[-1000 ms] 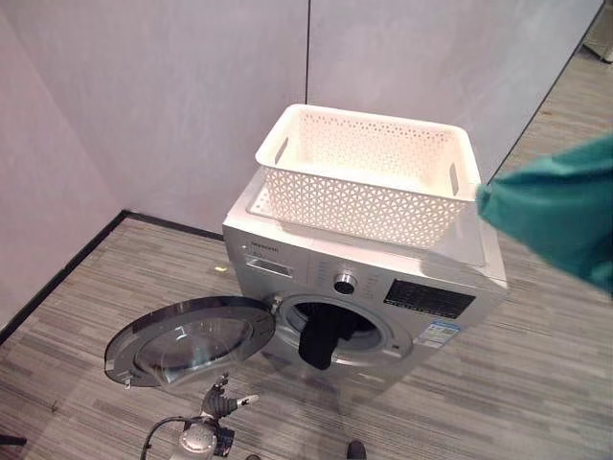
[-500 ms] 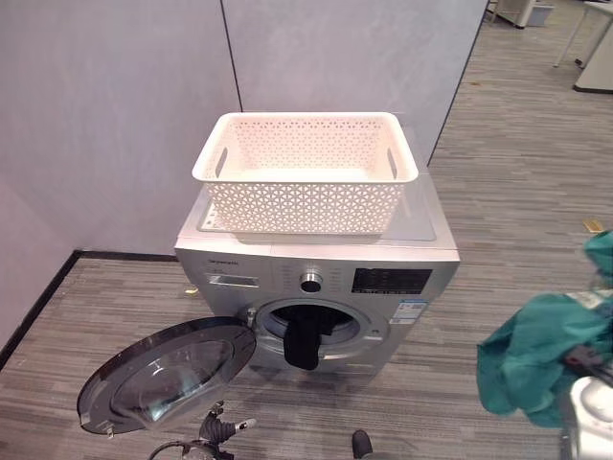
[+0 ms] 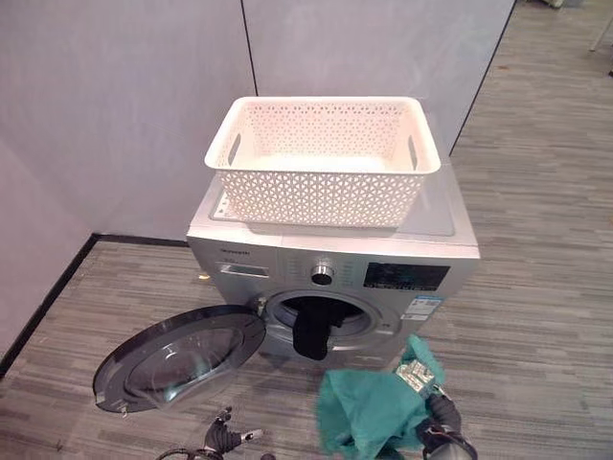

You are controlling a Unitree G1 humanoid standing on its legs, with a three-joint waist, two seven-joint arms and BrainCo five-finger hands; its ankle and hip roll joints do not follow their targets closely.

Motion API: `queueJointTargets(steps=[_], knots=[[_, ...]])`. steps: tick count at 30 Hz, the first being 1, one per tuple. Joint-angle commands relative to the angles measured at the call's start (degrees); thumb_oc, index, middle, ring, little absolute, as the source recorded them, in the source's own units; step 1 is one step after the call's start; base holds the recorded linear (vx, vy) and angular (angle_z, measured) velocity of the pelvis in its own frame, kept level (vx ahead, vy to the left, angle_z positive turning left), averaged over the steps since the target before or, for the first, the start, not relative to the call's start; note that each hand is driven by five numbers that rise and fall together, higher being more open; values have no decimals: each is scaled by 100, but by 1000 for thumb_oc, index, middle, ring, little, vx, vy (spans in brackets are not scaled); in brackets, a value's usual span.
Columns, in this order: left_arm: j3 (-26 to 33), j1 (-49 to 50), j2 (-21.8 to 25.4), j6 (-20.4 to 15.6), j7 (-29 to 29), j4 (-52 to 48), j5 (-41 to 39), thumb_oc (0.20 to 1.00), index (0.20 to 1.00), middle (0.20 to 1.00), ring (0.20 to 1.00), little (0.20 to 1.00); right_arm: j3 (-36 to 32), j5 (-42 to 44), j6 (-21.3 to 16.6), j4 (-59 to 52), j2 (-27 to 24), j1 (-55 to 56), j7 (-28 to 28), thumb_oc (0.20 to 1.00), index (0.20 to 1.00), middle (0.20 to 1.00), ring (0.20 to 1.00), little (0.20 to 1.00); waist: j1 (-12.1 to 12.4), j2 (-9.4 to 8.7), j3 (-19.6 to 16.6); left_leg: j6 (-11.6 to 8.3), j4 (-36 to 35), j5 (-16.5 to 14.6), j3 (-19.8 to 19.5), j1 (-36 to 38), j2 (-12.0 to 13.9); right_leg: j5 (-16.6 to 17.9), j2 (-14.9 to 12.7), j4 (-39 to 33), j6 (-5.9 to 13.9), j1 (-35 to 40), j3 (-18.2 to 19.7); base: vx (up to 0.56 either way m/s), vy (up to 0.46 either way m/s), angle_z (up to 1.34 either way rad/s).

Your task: Grab the laundry basket,head to the washer,open it,put in the laundry and shut it.

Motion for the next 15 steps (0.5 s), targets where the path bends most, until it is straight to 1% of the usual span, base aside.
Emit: queueJointTargets(steps=[1,7,8,9,10,11,12,13,14,15], knots=[[36,-554,234,-309,209,44,-283,1000,1000,1000,1000,1000,-196,445,-344,-354,53,-551,224,200,200,200,200,200,84,-11,490,168,63,-317,100,54,-134,-418,-414,373,232,39,-278,-69,12,11],[-273,-804,183,-479,386,-202,-673,1000,1000,1000,1000,1000,-169,1022,-686,425,225,-1570,15,200,200,200,200,200,235,234,978,177,63,-113,-15,-443,-214,-403,-491,557,201,-407,-309,-85,8,7],[-273,-812,183,-478,386,-202,-674,1000,1000,1000,1000,1000,-174,1026,-687,434,224,-1582,19,200,200,200,200,200,237,234,978,178,63,-110,-15,-450,-215,-406,-492,565,201,-418,-308,-47,3,24],[-411,-869,185,-534,421,-356,-746,1000,1000,1000,1000,1000,-208,1151,-782,781,295,-1928,-101,200,200,200,200,200,300,317,1130,181,75,-66,-47,-590,-227,-417,-516,620,188,-526,-322,-22,-1,26],[-412,-877,186,-533,422,-357,-747,1000,1000,1000,1000,1000,-215,1154,-783,792,293,-1943,-96,200,200,200,200,200,302,318,1132,181,77,-66,-48,-597,-228,-419,-517,626,188,-535,-322,-48,16,17],[-637,-978,169,-602,465,-637,-898,1000,1000,1000,1000,1000,-310,1330,-909,1183,412,-2539,-272,200,200,200,200,200,407,452,1348,173,104,-7,-74,-814,-256,-415,-560,669,178,-698,-341,-28,17,11],[-640,-988,172,-599,464,-639,-901,1000,1000,1000,1000,1000,-320,1334,-909,1196,410,-2557,-266,200,200,200,200,200,412,453,1350,173,106,-6,-75,-822,-256,-413,-560,671,178,-706,-340,-48,24,3],[-763,-1026,165,-633,467,-815,-966,1000,1000,1000,1000,1000,-418,1471,-1010,1420,486,-2907,-337,200,200,200,200,200,473,532,1474,154,125,35,-72,-957,-262,-395,-577,638,180,-774,-371,-23,7,9],[-765,-1039,168,-632,467,-816,-968,1000,1000,1000,1000,1000,-429,1476,-1011,1436,483,-2929,-330,200,200,200,200,200,479,533,1476,154,133,34,-73,-971,-261,-392,-576,638,179,-783,-372,-23,16,9],[-873,-1067,172,-641,482,-925,-976,1000,1000,1000,1000,1000,-443,1546,-1097,1491,541,-3168,-362,200,200,200,200,200,519,579,1562,141,128,67,-85,-1074,-274,-377,-581,605,180,-848,-373,-3,8,13]])
